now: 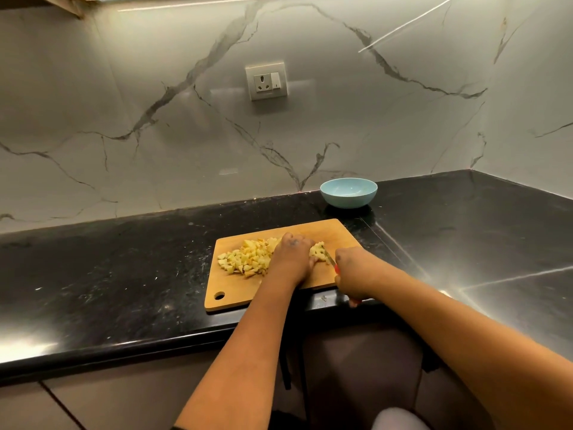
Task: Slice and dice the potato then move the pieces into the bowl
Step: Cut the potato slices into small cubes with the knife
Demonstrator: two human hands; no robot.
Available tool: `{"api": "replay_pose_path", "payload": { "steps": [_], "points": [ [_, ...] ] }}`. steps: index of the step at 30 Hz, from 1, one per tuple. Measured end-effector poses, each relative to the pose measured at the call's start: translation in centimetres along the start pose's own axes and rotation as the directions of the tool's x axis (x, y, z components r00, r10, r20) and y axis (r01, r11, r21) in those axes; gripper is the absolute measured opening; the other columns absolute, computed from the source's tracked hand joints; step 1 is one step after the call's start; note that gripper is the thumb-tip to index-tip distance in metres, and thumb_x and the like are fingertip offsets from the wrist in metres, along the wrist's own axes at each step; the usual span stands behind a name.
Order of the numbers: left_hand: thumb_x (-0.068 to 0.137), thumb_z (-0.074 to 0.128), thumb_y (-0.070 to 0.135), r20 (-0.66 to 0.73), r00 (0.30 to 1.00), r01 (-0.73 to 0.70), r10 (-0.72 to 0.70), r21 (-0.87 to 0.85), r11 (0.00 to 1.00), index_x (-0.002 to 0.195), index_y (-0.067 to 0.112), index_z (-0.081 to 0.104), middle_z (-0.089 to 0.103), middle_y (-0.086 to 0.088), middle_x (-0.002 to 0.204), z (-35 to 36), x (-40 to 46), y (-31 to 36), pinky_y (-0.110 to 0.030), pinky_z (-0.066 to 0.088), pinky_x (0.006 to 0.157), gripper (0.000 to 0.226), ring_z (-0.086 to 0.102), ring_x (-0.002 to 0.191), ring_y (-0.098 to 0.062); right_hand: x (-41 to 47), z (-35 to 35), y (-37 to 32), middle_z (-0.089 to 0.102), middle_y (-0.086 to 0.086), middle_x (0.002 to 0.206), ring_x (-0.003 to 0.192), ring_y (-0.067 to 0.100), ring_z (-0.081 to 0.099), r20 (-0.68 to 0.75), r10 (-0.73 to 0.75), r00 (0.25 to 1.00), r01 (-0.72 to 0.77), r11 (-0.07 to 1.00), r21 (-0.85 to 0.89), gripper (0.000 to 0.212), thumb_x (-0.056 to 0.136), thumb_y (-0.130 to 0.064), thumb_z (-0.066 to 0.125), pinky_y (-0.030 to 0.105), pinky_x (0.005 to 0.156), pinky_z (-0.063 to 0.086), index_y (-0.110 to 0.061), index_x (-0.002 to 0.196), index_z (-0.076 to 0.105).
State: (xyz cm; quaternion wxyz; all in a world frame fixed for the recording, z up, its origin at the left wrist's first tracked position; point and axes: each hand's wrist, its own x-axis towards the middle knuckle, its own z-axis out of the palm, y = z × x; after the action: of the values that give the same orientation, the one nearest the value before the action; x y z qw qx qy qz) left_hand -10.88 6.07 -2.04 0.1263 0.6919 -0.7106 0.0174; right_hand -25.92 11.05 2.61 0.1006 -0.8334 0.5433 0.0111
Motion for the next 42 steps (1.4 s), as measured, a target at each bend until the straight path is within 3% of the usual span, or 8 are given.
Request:
{"api": "replay_pose_path", "payload": {
  "steps": [3, 12, 19, 24, 29, 33, 38, 42],
  "points": [
    [0.098, 0.057, 0.026, 0.017, 0.999, 0.034, -0.034, -0.055, 0.998, 0.147, 0.021, 0.041, 0.045, -0.006, 0.147, -0.2, 0.5, 0.3, -0.037, 0.032, 0.113, 0.052, 0.033, 0.139, -0.024, 0.6, 0.2, 0.2, 0.058, 0.009, 0.119, 0.1, 0.022, 0.062, -0.041, -0.017, 0.999, 0.019, 0.999, 0.034, 0.045, 0.087, -0.015, 0.071, 0.034, 0.088, 0.054, -0.008, 0.126, 0.051],
    [0.094, 0.049, -0.005, -0.225, 0.971, 0.011, -0.076, -0.277, 0.961, 0.134, 0.011, 0.056, 0.06, -0.008, 0.122, -1.3, -0.2, -0.8, -0.031, 0.049, 0.099, 0.044, 0.057, 0.113, -0.021, 2.0, -1.2, 4.0, 0.06, 0.009, 0.109, 0.081, 0.02, 0.066, -0.144, 0.112, 0.983, -0.09, 0.984, 0.156, 0.031, 0.091, -0.013, 0.059, 0.034, 0.075, 0.059, -0.009, 0.121, 0.052],
    [0.094, 0.063, 0.022, -0.182, 0.982, -0.009, -0.044, -0.28, 0.96, 0.126, 0.02, 0.062, 0.063, 0.001, 0.118, -1.4, -1.6, -1.6, -0.032, 0.046, 0.101, 0.033, 0.053, 0.114, -0.016, 2.2, 0.8, 2.1, 0.059, 0.008, 0.103, 0.074, 0.019, 0.069, -0.048, 0.03, 0.998, -0.02, 0.98, 0.199, 0.021, 0.094, -0.013, 0.055, 0.036, 0.072, 0.06, -0.013, 0.115, 0.052],
    [0.092, 0.066, 0.031, -0.132, 0.991, -0.057, 0.024, -0.252, 0.966, 0.116, 0.025, 0.068, 0.065, 0.006, 0.112, -0.9, -3.0, -1.6, -0.027, 0.044, 0.095, 0.025, 0.05, 0.108, -0.011, 2.2, -1.1, 3.3, 0.06, 0.005, 0.097, 0.075, 0.015, 0.065, -0.177, 0.048, 0.983, 0.003, 0.96, 0.278, 0.023, 0.095, -0.018, 0.056, 0.027, 0.068, 0.057, -0.012, 0.117, 0.053],
    [0.089, 0.067, 0.039, -0.185, 0.983, -0.042, 0.003, -0.211, 0.976, 0.119, 0.024, 0.064, 0.063, 0.004, 0.113, -0.3, -3.4, -1.7, -0.032, 0.046, 0.097, 0.034, 0.05, 0.112, -0.015, 1.5, -2.0, 4.5, 0.067, 0.006, 0.095, 0.087, 0.02, 0.069, 0.056, 0.139, 0.989, -0.145, 0.982, 0.122, 0.033, 0.086, -0.015, 0.068, 0.035, 0.082, 0.057, -0.003, 0.114, 0.057],
    [0.09, 0.065, 0.04, -0.27, 0.962, -0.004, -0.049, -0.191, 0.982, 0.124, 0.021, 0.062, 0.061, 0.002, 0.117, 0.6, -3.2, -1.2, -0.034, 0.045, 0.097, 0.039, 0.048, 0.114, -0.019, 1.1, -1.0, 2.7, 0.067, 0.006, 0.075, 0.058, 0.013, 0.066, 0.063, 0.087, 0.994, -0.096, 0.981, 0.171, 0.007, 0.087, -0.013, 0.063, 0.02, 0.049, 0.051, -0.007, 0.084, 0.06],
    [0.092, 0.063, 0.029, -0.275, 0.959, -0.002, -0.065, -0.235, 0.972, 0.131, 0.018, 0.058, 0.059, -0.002, 0.122, 0.8, -3.1, -1.0, -0.033, 0.041, 0.102, 0.04, 0.046, 0.119, -0.019, 1.6, 1.5, 0.1, 0.066, 0.008, 0.096, 0.076, 0.019, 0.071, 0.103, 0.017, 0.995, -0.034, 0.985, 0.17, 0.025, 0.09, -0.013, 0.062, 0.033, 0.072, 0.059, -0.008, 0.111, 0.049],
    [0.093, 0.062, 0.029, -0.244, 0.967, 0.013, -0.076, -0.251, 0.968, 0.133, 0.018, 0.055, 0.057, -0.002, 0.127, 0.7, -3.0, -0.9, -0.032, 0.039, 0.105, 0.042, 0.045, 0.122, -0.02, 1.5, 0.4, 0.9, 0.06, 0.008, 0.098, 0.071, 0.02, 0.071, -0.038, 0.007, 0.999, 0.003, 0.965, 0.263, 0.021, 0.092, -0.014, 0.059, 0.032, 0.068, 0.06, -0.009, 0.11, 0.05]
  ]
}}
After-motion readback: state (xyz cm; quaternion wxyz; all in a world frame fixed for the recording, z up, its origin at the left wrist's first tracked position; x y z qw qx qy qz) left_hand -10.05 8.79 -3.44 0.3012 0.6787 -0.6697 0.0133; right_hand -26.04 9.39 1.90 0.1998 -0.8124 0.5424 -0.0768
